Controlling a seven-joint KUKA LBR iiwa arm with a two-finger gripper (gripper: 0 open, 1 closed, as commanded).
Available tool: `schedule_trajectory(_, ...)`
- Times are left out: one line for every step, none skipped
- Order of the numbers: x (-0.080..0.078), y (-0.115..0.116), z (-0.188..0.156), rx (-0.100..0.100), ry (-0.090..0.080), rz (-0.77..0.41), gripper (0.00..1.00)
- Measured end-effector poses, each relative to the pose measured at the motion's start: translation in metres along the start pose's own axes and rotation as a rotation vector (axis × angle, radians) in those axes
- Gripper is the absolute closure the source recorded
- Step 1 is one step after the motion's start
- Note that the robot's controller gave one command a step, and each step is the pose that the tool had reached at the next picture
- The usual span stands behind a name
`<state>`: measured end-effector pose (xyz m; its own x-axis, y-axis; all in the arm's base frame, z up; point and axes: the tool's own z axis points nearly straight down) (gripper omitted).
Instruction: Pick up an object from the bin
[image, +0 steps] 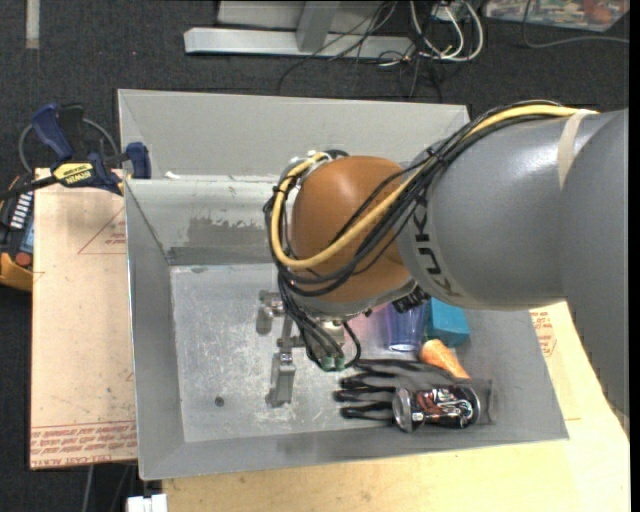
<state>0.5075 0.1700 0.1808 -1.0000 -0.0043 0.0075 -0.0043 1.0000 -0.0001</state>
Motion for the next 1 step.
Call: schedule_trajectory(-0.0018, -0.0013, -0.0045, -0.001, -0.007, 0.005, 0.0)
